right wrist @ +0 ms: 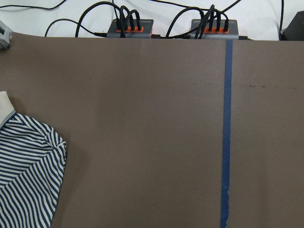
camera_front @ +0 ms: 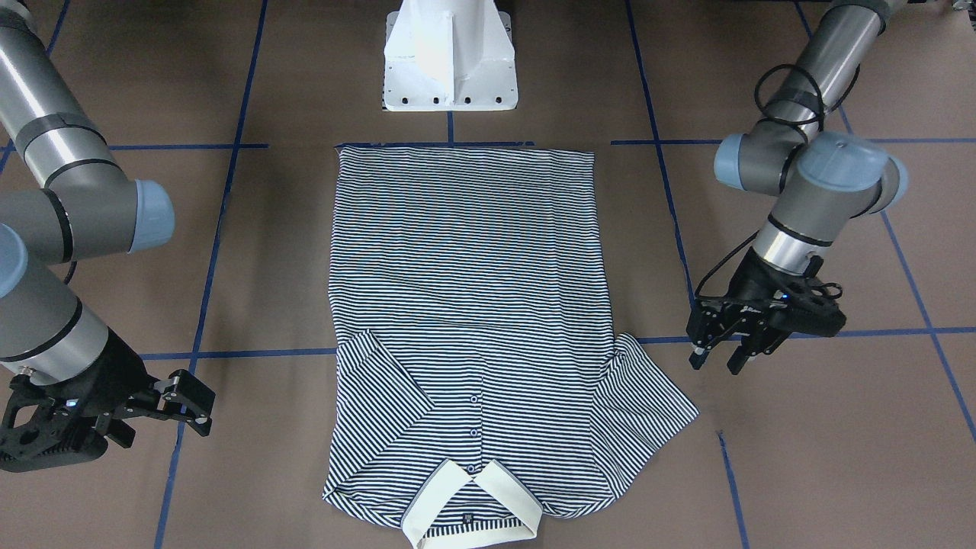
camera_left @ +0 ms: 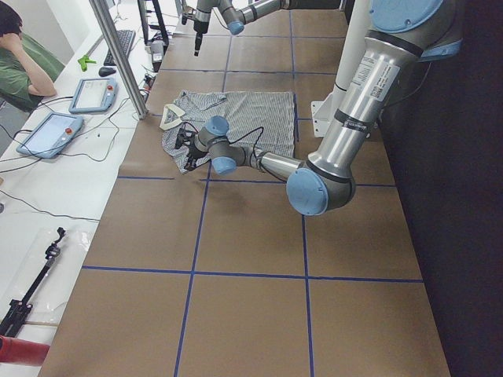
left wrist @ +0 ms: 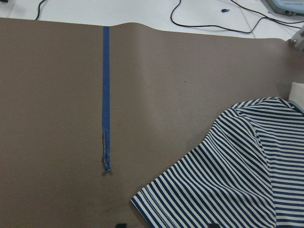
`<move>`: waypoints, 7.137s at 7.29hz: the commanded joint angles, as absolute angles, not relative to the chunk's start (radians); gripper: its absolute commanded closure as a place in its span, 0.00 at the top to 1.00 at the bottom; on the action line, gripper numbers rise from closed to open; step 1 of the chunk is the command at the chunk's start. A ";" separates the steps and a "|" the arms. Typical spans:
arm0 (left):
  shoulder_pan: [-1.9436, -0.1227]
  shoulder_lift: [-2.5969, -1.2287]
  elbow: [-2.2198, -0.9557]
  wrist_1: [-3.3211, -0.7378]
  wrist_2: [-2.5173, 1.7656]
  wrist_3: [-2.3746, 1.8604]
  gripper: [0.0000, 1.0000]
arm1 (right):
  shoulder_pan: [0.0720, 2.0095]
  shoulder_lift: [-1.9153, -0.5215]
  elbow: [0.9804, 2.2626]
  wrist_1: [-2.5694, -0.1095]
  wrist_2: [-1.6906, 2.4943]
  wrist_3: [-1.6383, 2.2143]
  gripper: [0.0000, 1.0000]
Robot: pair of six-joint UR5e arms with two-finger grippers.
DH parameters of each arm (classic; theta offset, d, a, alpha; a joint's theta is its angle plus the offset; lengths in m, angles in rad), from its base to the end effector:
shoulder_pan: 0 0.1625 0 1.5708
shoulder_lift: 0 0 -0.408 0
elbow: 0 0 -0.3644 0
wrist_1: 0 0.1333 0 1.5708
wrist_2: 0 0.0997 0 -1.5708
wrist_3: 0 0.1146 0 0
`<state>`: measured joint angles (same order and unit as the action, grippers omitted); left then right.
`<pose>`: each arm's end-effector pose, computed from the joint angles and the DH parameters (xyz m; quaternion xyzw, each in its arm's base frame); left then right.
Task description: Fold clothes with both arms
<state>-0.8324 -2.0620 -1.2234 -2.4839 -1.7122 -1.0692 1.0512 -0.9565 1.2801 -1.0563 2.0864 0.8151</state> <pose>0.3851 -0.5972 0.4390 0.2632 0.4329 -0.1067 0.8555 -0.2916 -0.6644 0.3726 0.1649 -0.4264 0.0274 0.8889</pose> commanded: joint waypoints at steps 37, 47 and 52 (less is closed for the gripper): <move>-0.261 -1.629 -2.063 -1.993 -1.617 -1.451 0.64 | 0.250 -1.278 2.097 -1.517 1.491 1.600 1.00; -0.209 -1.641 -2.005 -1.983 -1.598 -1.486 0.12 | 0.250 -1.279 2.097 -1.517 1.491 1.600 1.00; -0.209 -1.641 -2.022 -1.983 -1.598 -1.483 0.00 | 0.247 -1.282 2.089 -1.517 1.488 1.603 1.00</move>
<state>-0.2086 -1.6413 -2.0159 -1.9834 -1.5985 -1.4840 0.2493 -1.2813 2.0939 -1.5171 1.4897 1.6007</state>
